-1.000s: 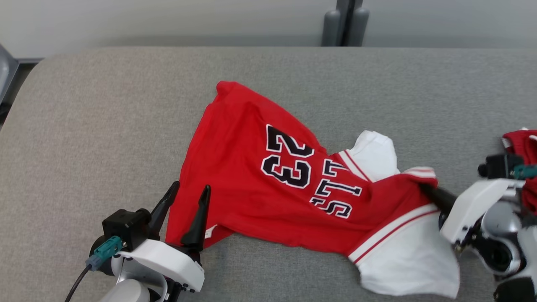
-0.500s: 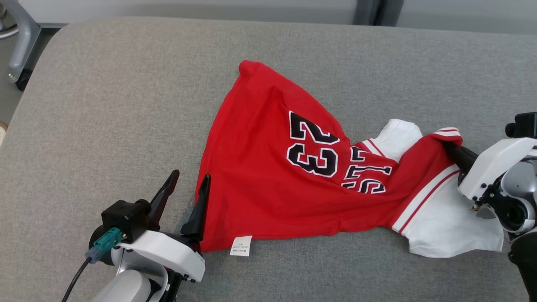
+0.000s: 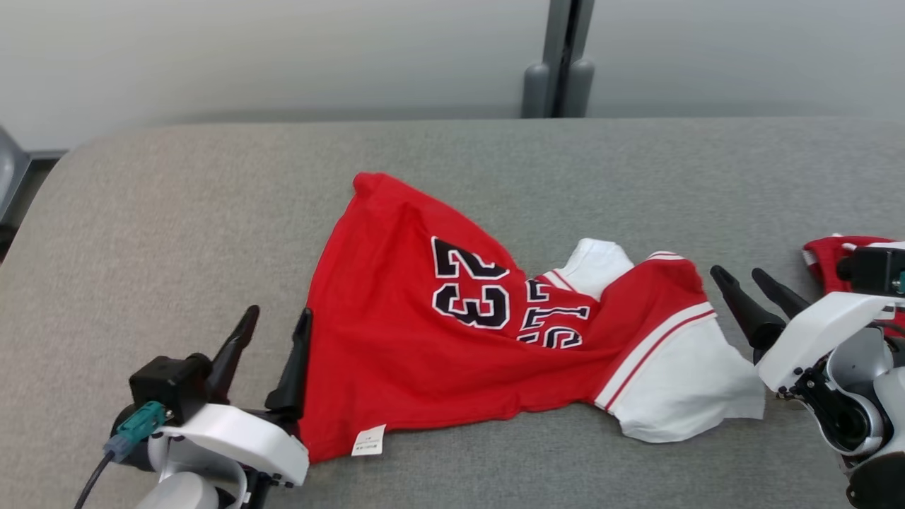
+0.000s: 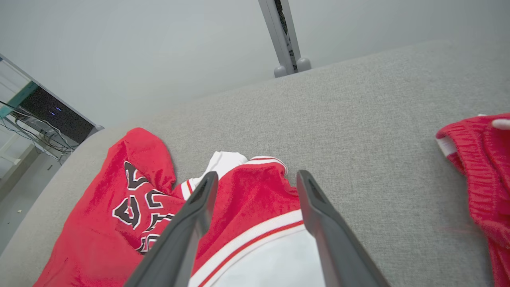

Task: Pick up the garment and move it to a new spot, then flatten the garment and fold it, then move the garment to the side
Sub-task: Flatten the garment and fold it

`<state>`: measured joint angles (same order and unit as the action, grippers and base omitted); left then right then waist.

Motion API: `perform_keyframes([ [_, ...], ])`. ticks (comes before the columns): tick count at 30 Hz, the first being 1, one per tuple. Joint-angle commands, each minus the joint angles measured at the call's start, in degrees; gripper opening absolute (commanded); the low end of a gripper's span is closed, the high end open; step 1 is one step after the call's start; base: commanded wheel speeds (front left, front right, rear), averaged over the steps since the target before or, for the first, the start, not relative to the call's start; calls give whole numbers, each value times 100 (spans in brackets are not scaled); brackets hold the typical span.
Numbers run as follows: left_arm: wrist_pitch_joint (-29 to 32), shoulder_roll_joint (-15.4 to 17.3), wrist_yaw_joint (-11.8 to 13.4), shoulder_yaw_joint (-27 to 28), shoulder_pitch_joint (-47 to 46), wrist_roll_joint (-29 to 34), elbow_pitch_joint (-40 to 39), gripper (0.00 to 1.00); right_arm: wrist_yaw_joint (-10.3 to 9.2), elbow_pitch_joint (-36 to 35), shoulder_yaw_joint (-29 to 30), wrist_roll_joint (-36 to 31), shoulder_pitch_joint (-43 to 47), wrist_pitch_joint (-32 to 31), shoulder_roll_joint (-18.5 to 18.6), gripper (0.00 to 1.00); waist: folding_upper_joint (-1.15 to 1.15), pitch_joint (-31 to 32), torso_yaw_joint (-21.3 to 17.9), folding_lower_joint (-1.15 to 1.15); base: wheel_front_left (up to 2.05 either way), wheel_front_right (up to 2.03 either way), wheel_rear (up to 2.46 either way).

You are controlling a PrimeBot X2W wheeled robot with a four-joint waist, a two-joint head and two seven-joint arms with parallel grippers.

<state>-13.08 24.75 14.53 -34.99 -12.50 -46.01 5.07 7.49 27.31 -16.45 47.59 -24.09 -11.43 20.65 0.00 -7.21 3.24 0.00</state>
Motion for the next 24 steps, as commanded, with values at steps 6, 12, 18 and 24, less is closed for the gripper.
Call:
perform_keyframes([
  [6, -133, 227, 238, 437, 266, -14, -333, 100, 2, -1307, 326, -286, 681, 929, 71, 100, 0, 597, -513, 0, 0, 0, 0],
  [12, -201, 319, 380, 919, 477, 285, -701, 100, 2, -2427, 900, -965, 1452, 1447, -129, 100, 0, 818, -645, 0, 0, 0, 0],
  [18, -211, -102, 363, 1718, 870, 794, -1206, 100, 2, -3475, 1348, -1670, 2364, 1579, -552, 100, 0, 860, -604, 0, 0, 0, 0],
  [24, -206, -630, -6, 2355, 1460, 1386, -1260, 100, 2, -3984, 1473, -1973, 2890, 1807, -885, 100, 0, 883, -604, 0, 0, 0, 0],
])
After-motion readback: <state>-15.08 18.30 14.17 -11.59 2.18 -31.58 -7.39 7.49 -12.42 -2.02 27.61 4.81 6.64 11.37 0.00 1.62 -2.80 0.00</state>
